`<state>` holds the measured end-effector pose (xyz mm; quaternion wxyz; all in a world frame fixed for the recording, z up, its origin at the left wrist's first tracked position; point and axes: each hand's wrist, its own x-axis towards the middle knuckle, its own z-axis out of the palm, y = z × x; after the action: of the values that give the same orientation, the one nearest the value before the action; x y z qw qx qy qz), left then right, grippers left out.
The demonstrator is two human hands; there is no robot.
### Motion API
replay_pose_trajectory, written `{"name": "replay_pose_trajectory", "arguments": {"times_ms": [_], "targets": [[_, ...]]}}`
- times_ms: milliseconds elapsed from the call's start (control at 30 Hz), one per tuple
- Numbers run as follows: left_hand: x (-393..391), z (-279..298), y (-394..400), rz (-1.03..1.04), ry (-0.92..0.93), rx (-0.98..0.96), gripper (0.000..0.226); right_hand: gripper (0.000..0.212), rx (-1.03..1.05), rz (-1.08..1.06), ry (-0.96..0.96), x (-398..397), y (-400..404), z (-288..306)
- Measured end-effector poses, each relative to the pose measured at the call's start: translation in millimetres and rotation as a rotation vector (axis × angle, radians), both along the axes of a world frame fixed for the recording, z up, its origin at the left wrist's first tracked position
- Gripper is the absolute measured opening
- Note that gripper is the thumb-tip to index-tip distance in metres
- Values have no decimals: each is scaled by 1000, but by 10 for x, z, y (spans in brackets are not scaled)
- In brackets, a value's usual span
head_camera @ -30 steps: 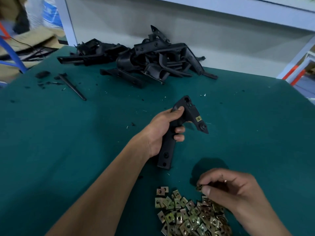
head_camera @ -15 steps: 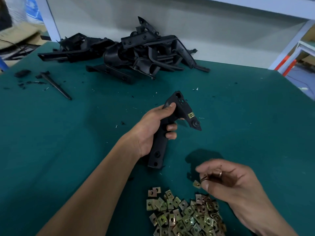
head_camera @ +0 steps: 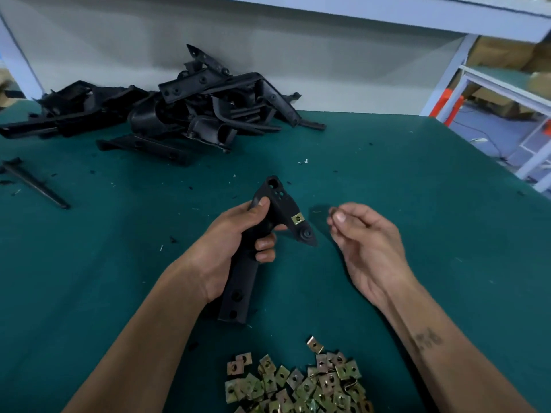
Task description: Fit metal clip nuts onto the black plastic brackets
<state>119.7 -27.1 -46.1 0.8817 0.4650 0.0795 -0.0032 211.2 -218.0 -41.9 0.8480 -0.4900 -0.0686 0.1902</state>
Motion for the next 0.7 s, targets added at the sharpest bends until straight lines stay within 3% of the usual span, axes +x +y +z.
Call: {"name": "replay_pose_trajectory", "arguments": {"times_ms": [167,367,700], "targets": [[-4,26,-12,-2,1,24,27,13,128,104,62,237,368,-24],[13,4,5,-4,-6,14,27,12,-39,372,-42,221,434,-8],[14,-30,2,-26,0,31,26,18,35,302,-10,89,510,48]]}}
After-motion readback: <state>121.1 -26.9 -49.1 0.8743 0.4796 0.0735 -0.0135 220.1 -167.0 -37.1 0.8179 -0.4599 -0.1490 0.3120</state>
